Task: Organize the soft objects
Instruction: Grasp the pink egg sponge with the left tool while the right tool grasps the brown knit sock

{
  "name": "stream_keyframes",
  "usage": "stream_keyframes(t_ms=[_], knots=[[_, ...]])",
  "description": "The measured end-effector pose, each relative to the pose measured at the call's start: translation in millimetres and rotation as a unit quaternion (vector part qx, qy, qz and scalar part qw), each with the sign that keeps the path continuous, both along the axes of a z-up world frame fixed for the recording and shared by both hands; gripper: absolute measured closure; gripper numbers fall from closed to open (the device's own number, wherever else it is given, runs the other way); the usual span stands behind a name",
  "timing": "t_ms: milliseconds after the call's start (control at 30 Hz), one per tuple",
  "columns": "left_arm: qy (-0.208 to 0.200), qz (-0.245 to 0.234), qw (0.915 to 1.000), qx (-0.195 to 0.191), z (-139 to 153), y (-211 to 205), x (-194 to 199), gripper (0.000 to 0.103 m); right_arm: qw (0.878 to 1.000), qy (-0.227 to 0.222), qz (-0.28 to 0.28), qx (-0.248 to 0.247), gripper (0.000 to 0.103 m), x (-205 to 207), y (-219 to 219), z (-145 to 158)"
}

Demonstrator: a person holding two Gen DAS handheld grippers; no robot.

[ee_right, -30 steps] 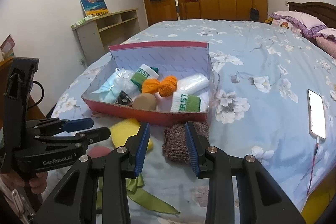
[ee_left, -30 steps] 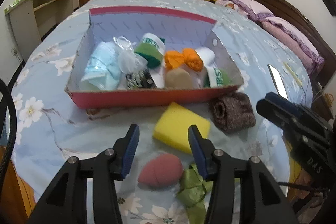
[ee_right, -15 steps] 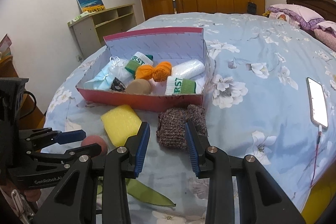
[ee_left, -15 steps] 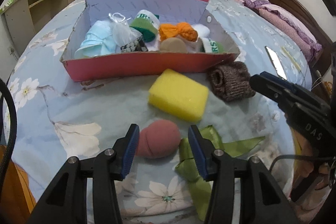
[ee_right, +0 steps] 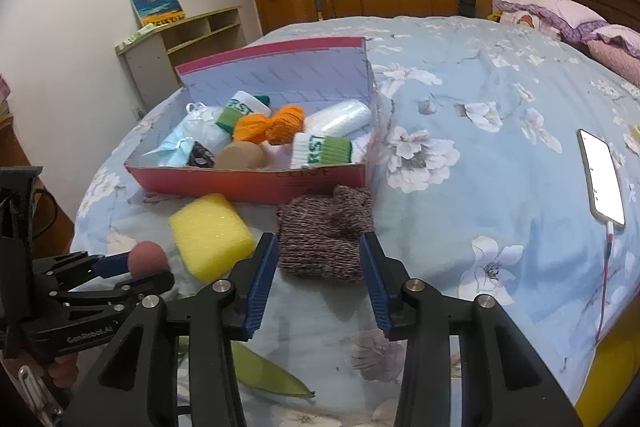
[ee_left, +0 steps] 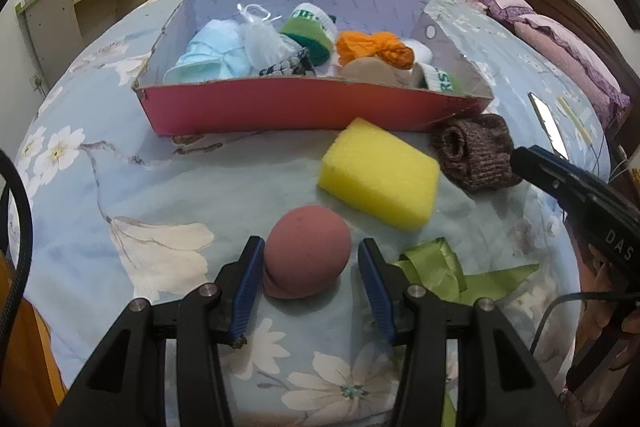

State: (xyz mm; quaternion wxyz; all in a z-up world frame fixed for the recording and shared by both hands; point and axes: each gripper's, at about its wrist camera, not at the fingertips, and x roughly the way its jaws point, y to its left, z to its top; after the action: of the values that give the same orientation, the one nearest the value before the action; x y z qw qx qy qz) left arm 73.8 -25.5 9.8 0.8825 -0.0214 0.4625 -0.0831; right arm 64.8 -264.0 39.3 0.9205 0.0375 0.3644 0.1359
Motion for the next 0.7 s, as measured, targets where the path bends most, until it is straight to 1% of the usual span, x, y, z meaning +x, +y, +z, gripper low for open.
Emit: stream_keyframes(t_ms=[100,167,300,333,500,667,700], knots=[[0.009,0.001,0.9999,-0.006,-6,0,3,0.053,1.000,0.007,-0.006,-0.001,0.059,5,-2,-5],[0.005,-0.001,1.0000,-0.004,-6,1,3,0.054,1.000,0.012,-0.008,-0.003,0.058,8,-2,-8],[-0.002,-0.005,1.0000,-0.005,-6,1,3,0.056,1.000,0.022,-0.010,-0.006,0.052,15,0,-16],[-0.002,-0.003,1.0000,-0.005,-6,2,3,0.057,1.000,0.025,-0.010,-0.006,0.052,16,0,-18],[-0.003,-0.001,0.9999,-0.011,-5,3,4,0.059,0.999,0.045,-0.004,0.002,0.051,25,1,-30],[-0.007,-0.001,0.9999,-0.011,-3,2,4,0.060,0.999,0.046,0.003,0.001,0.052,25,2,-33],[-0.007,-0.002,0.9999,-0.012,-3,3,3,0.060,0.999,0.045,0.004,0.002,0.056,25,3,-34]])
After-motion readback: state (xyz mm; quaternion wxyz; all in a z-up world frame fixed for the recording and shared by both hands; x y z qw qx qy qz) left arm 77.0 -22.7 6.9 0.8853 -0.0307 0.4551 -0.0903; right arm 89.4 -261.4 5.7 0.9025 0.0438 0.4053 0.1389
